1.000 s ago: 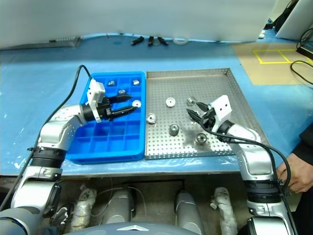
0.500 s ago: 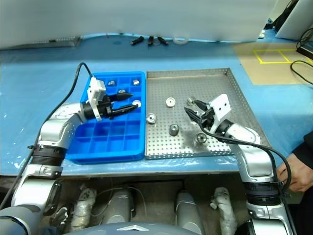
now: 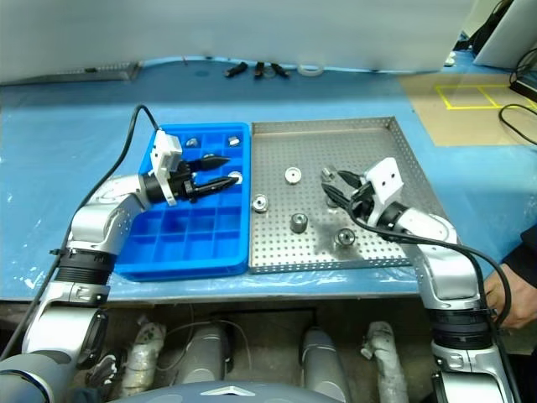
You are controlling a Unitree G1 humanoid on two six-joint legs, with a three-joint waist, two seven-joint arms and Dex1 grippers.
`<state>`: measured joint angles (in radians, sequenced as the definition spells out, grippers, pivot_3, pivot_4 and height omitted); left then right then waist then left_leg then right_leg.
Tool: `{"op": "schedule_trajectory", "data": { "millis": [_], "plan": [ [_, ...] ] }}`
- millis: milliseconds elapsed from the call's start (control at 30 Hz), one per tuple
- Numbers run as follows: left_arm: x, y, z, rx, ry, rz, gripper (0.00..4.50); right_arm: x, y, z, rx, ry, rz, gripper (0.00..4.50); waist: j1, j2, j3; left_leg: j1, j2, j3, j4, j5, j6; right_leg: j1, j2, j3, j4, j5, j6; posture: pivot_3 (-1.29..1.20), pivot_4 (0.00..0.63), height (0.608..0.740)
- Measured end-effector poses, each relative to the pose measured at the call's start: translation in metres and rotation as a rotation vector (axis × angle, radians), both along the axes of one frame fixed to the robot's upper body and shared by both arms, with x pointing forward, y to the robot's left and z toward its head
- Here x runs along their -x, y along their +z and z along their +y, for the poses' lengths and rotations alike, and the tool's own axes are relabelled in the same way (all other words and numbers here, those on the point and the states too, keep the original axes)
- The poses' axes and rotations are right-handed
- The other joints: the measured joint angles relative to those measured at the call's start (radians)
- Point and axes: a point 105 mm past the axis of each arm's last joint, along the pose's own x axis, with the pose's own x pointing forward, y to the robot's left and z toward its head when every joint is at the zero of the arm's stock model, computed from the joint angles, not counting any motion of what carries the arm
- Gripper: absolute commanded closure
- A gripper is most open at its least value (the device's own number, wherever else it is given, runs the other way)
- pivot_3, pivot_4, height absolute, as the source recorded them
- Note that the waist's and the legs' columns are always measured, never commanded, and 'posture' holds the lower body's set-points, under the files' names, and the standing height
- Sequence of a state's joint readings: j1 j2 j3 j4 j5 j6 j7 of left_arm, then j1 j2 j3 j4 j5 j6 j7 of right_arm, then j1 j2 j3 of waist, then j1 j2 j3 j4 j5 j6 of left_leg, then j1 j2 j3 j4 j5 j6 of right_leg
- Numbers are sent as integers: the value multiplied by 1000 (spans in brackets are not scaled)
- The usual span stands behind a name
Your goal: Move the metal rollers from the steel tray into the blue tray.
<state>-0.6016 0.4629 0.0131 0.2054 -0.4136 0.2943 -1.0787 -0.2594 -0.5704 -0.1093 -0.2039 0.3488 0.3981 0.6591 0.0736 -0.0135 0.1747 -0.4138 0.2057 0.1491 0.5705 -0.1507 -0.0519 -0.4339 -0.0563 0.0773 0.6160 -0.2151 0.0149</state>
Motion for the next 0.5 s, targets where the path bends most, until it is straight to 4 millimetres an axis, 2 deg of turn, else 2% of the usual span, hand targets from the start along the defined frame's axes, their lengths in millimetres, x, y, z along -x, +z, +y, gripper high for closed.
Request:
{"op": "schedule_trajectory", "data": {
  "millis": [167, 367, 500],
  "plan": [
    [2, 4, -7, -27, -57, -8, 1437, 2, 4, -9, 12, -3, 10, 2172, -1, 0, 0, 0, 0, 0, 0, 0, 0, 0, 0, 0, 0, 0, 0, -86, 150, 740],
    [1, 12, -16, -75, -136, -35, 1437, 26, -11, -12, 53, 93, 131, 2172, 0, 0, 0, 0, 0, 0, 0, 0, 1, 1, 0, 0, -2, 0, 0, -88, 150, 740],
    [-9, 18, -31, -156, -219, -70, 1437, 28, -7, -14, 76, 109, 130, 2172, -1, 0, 0, 0, 0, 0, 0, 1, 2, 1, 0, 0, -1, 0, 0, -92, 150, 740]
  ]
}}
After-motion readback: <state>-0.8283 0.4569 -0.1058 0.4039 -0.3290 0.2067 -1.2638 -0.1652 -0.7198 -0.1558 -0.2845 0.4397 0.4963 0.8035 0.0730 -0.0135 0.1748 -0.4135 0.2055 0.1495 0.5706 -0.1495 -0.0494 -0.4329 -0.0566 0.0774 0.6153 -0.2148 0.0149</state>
